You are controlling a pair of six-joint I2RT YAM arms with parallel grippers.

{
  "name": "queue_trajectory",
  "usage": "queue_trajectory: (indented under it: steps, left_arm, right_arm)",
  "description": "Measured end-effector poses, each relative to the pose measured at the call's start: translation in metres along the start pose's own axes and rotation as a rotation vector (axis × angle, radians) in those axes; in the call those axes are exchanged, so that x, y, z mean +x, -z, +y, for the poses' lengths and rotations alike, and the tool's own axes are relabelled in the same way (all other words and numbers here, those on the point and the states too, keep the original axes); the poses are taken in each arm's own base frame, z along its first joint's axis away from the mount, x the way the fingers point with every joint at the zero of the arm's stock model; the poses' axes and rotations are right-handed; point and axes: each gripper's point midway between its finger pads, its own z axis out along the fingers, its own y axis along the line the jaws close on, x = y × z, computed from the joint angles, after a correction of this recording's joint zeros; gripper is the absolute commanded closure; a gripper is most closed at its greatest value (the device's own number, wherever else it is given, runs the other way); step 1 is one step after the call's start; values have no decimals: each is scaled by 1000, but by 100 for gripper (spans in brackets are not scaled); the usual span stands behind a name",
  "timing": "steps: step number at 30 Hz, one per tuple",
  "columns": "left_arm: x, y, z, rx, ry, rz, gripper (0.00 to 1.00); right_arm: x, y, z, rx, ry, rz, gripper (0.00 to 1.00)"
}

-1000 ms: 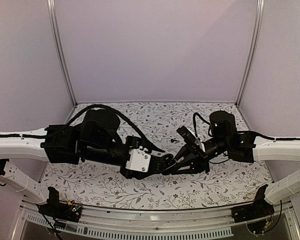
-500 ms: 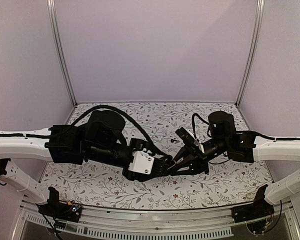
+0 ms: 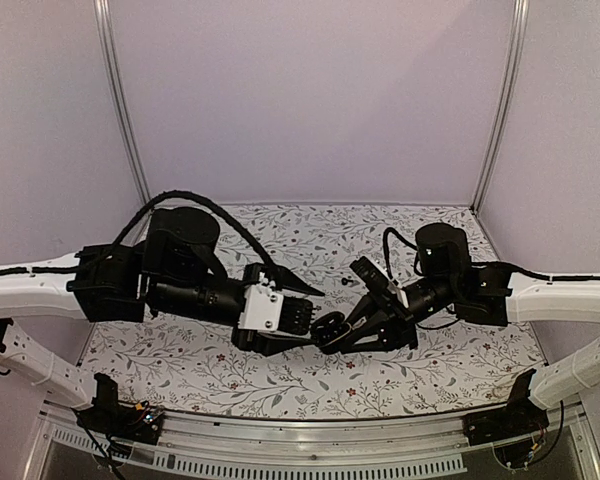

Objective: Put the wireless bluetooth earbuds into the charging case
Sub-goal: Adjust the left earbud in the left side groove of the charging case.

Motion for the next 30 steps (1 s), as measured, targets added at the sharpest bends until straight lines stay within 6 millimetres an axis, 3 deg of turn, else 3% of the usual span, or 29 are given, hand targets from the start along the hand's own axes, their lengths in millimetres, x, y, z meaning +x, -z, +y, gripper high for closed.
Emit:
queue_trajectory:
  steps: [12,30]
  left_arm:
    - [6,5,-7,18,27,7,38]
    - [16,-8,-11,31,10,38,40]
  right_arm:
    - [1,-1,1,-5,0,2,100]
    - [0,-1,2,-8,0,2,100]
